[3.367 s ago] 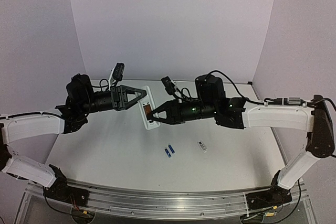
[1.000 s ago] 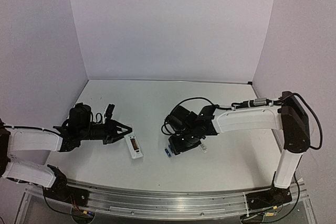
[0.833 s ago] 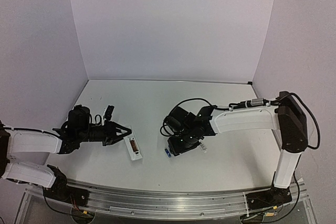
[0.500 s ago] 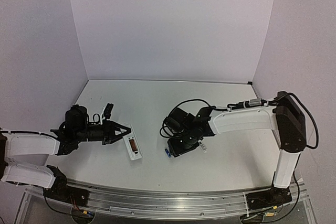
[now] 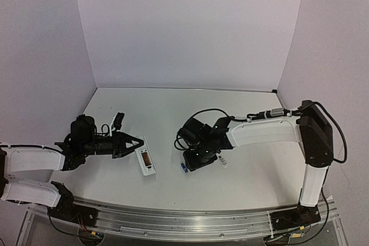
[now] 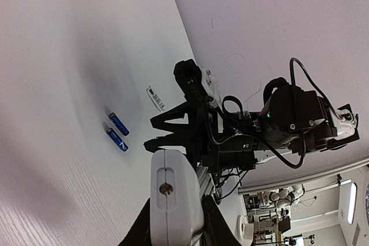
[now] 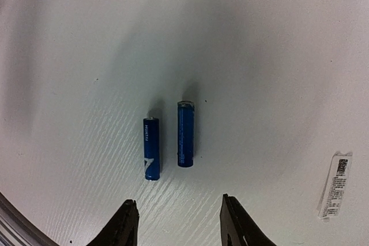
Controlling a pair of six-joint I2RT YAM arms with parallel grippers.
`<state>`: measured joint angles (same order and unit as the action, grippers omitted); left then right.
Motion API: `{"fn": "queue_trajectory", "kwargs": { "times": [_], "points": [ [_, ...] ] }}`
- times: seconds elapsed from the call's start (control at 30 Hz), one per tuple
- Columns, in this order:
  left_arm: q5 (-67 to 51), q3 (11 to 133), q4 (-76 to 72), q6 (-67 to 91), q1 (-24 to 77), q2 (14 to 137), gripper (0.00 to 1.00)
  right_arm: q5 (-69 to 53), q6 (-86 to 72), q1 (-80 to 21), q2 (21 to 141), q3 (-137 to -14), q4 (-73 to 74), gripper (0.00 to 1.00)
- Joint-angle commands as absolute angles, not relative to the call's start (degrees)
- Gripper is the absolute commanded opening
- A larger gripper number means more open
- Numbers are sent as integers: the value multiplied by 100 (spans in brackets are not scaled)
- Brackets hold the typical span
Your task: Load the batteries into the remote control
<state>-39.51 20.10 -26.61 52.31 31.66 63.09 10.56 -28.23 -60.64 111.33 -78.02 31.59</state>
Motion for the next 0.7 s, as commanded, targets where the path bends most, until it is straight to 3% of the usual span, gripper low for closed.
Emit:
{"fn": "queue_trajectory", "kwargs": {
  "times": [0.0,0.67],
  "points": [
    [-4078,1994,-2974,5138,3148,6226,0,1291,-2959,-6074,11259,-8028,3233,45],
    [-4093,2034,-3004,5149,3141,6316,0,1612,-2733,-6053,11797,-8344,3243,27]
  ]
}}
